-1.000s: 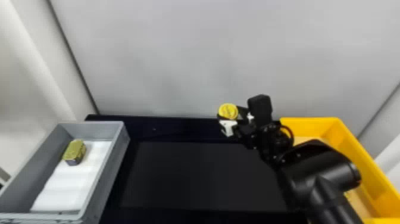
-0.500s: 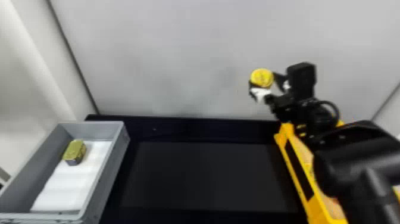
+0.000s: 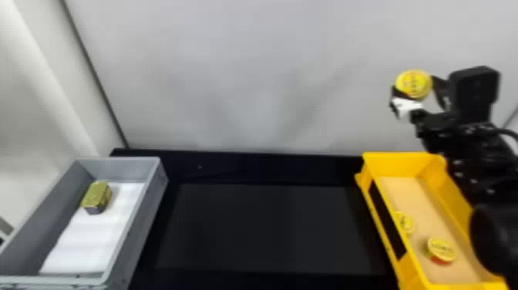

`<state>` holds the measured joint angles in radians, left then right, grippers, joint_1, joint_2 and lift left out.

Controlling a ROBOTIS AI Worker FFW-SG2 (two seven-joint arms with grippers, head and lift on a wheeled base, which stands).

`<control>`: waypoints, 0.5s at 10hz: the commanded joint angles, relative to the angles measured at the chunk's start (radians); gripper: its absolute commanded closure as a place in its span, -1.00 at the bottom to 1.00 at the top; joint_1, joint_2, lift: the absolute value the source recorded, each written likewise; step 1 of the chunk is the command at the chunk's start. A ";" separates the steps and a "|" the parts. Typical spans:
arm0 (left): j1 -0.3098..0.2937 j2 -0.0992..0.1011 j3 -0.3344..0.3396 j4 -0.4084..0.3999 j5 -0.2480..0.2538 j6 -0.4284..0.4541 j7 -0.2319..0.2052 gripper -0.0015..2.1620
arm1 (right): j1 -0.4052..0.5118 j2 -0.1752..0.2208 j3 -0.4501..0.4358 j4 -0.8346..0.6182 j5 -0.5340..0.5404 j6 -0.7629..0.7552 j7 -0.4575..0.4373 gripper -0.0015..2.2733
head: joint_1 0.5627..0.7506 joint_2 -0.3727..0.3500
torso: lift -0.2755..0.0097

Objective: Pick up the round yellow can and place it in the yellow rectangular box

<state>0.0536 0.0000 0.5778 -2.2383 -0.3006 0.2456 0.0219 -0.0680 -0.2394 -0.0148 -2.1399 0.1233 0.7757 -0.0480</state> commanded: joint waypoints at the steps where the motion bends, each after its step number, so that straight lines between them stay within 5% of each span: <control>1: 0.000 -0.003 0.002 -0.003 0.000 0.001 0.000 -0.85 | 0.054 -0.004 -0.085 -0.097 0.049 0.053 -0.001 -0.36 | 0.31 0.07 | 0.54; 5: 0.002 -0.003 0.004 -0.004 0.000 0.001 0.000 -0.85 | 0.146 -0.024 -0.206 -0.127 0.055 0.090 -0.013 -0.36 | 0.31 0.07 | 0.54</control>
<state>0.0540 0.0000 0.5817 -2.2425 -0.3006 0.2471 0.0215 0.0389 -0.2659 -0.1785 -2.2658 0.1791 0.8643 -0.0529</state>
